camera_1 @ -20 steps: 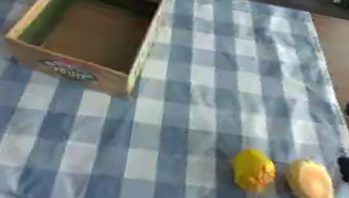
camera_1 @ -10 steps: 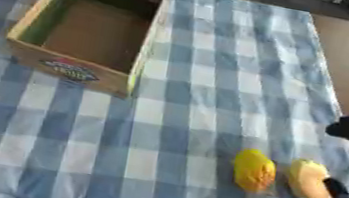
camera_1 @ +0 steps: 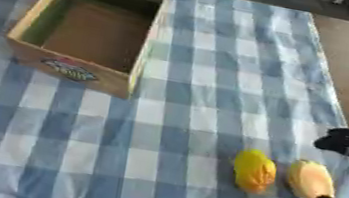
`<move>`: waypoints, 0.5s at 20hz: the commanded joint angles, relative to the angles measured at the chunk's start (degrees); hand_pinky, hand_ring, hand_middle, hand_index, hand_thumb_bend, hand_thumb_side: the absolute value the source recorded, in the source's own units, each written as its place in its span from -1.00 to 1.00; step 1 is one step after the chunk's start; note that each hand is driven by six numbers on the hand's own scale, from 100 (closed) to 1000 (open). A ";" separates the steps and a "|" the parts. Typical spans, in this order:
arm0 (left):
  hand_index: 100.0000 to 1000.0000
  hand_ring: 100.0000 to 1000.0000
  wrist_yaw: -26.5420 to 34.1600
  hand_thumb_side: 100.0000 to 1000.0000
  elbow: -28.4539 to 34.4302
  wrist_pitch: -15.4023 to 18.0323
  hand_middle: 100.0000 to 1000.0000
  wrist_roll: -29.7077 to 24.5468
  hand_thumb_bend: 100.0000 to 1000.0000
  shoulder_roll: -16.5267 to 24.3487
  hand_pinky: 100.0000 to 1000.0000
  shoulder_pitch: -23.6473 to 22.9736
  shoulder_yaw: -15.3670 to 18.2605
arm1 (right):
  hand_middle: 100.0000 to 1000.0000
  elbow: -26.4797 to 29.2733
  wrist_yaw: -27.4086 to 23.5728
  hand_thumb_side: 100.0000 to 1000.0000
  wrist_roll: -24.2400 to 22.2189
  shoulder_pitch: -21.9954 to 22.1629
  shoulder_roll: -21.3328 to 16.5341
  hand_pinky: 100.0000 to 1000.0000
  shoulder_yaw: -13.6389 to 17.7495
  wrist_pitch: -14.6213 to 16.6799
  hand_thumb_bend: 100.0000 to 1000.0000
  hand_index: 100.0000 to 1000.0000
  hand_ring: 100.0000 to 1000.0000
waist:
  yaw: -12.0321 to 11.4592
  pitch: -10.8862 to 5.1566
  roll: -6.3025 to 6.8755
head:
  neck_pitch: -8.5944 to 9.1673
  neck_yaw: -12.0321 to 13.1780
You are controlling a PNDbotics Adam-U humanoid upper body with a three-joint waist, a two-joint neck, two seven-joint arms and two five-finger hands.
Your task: Pick up objects on the table and place them in the box.
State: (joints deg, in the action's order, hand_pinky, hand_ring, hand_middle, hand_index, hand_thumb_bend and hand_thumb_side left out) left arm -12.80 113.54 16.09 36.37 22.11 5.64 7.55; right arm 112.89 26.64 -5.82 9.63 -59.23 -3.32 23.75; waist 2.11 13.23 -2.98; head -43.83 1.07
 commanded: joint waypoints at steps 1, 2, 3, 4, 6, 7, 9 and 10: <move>0.64 0.47 0.28 -0.16 1.05 0.02 0.30 -0.21 -0.91 0.56 0.53 0.40 -0.02 | 0.60 -0.26 0.02 -0.15 -0.77 -0.32 -1.32 0.74 0.23 -0.98 -0.61 0.83 0.85 | -0.03 -0.59 0.04 | -0.29 -0.18; 0.64 0.47 0.30 -0.16 1.05 0.04 0.30 -0.21 -0.91 0.54 0.53 0.44 -0.02 | 0.61 -0.41 0.30 -0.14 -0.94 -0.40 -1.23 0.75 0.13 -1.46 -0.61 0.83 0.85 | -0.04 -0.57 0.03 | -0.29 -0.24; 0.64 0.47 0.33 -0.15 1.05 0.04 0.30 -0.21 -0.91 0.52 0.53 0.48 -0.04 | 0.61 -0.56 0.61 -0.14 -1.04 -0.49 -1.13 0.76 0.05 -1.98 -0.59 0.84 0.86 | -0.05 -0.55 0.03 | -0.29 -0.29; 0.64 0.47 0.35 -0.15 1.05 0.04 0.30 -0.25 -0.91 0.50 0.53 0.51 -0.08 | 0.62 -0.77 1.03 -0.14 -1.00 -0.60 -0.95 0.76 0.00 -2.70 -0.59 0.86 0.86 | -0.07 -0.53 0.03 | -0.29 -0.34; 0.64 0.47 0.39 -0.15 1.05 0.04 0.30 -0.27 -0.91 0.45 0.53 0.54 -0.10 | 0.62 -1.04 1.99 -0.13 -0.66 -0.87 -0.54 0.77 -0.15 -4.22 -0.58 0.87 0.86 | -0.15 -0.50 0.06 | -0.29 -0.34; 0.64 0.47 0.41 -0.15 1.05 0.04 0.30 -0.27 -0.92 0.43 0.53 0.56 -0.10 | 0.63 -1.10 2.48 -0.13 -0.51 -1.01 -0.36 0.78 -0.30 -4.94 -0.57 0.87 0.86 | -0.20 -0.49 0.08 | -0.29 -0.35; 0.64 0.47 0.46 -0.15 1.05 0.05 0.30 -0.29 -0.92 0.37 0.53 0.63 -0.14 | 0.63 -1.23 3.34 -0.12 -0.46 -1.24 0.04 0.78 -0.81 -6.32 -0.58 0.87 0.87 | -0.32 -0.45 0.12 | -0.29 -0.43; 0.64 0.47 0.49 -0.15 1.05 0.03 0.30 -0.31 -0.92 0.32 0.53 0.64 -0.15 | 0.63 -1.26 3.62 -0.12 -0.55 -1.30 0.29 0.78 -1.14 -6.83 -0.58 0.87 0.87 | -0.38 -0.41 0.14 | -0.29 -0.47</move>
State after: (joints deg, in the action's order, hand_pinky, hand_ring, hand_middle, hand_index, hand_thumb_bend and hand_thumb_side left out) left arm -12.58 113.54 16.10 36.34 22.06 5.65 7.28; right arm 111.52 29.57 -6.49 8.63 -57.98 -4.72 17.76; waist 1.71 13.40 -2.94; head -43.83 0.81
